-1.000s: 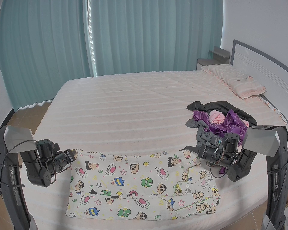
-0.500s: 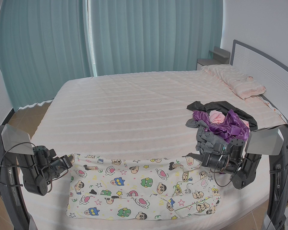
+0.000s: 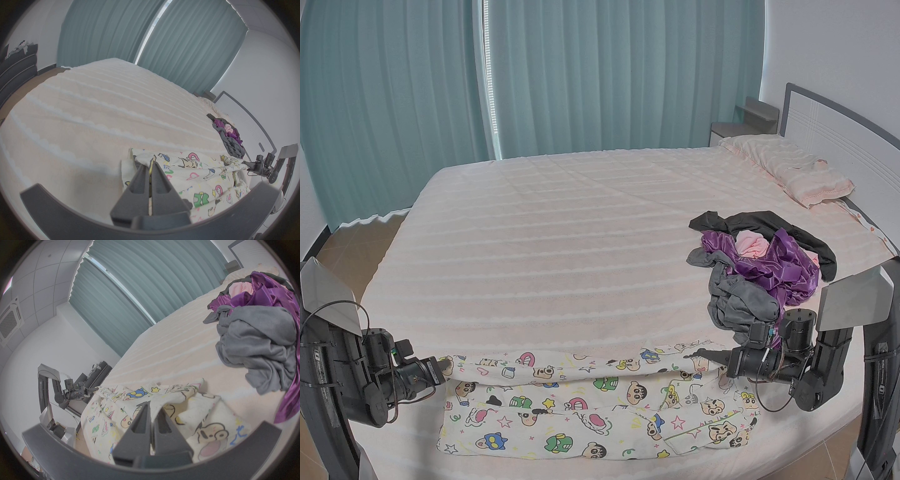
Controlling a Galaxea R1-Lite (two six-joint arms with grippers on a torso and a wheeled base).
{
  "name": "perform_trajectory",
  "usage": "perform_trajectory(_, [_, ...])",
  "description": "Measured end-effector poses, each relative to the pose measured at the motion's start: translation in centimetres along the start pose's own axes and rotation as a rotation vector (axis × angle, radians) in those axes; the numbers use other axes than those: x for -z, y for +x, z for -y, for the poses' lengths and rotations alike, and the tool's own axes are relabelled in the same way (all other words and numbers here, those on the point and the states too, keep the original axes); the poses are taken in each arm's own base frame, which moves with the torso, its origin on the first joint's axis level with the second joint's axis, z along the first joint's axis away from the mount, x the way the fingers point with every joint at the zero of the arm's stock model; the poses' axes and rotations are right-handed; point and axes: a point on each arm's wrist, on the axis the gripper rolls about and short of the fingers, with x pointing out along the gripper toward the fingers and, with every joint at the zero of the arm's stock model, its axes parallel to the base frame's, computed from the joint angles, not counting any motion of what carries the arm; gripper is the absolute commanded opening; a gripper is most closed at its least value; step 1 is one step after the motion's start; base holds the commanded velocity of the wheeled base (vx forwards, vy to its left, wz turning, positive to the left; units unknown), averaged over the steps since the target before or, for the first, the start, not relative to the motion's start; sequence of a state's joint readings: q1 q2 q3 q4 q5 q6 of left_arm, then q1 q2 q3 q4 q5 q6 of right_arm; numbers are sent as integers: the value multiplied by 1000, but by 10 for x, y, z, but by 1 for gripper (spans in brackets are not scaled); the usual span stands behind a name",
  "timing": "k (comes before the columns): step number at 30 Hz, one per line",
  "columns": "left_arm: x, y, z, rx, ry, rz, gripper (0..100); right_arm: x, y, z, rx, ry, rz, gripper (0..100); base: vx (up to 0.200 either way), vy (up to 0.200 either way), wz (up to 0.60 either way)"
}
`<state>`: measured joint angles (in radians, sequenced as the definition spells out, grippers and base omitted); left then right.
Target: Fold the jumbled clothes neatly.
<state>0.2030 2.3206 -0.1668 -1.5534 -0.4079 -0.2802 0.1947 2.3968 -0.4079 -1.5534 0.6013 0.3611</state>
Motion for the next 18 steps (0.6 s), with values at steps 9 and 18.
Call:
perform_trajectory(9, [15,-11,-4,-17,53,-72,0,14,-13,-3,13,-26,-57,0,0,0,0])
perform_trajectory(18, [33,-10,-10,-33,98,-157,0,31,-19,0,30,-56,-123,0,0,0,0])
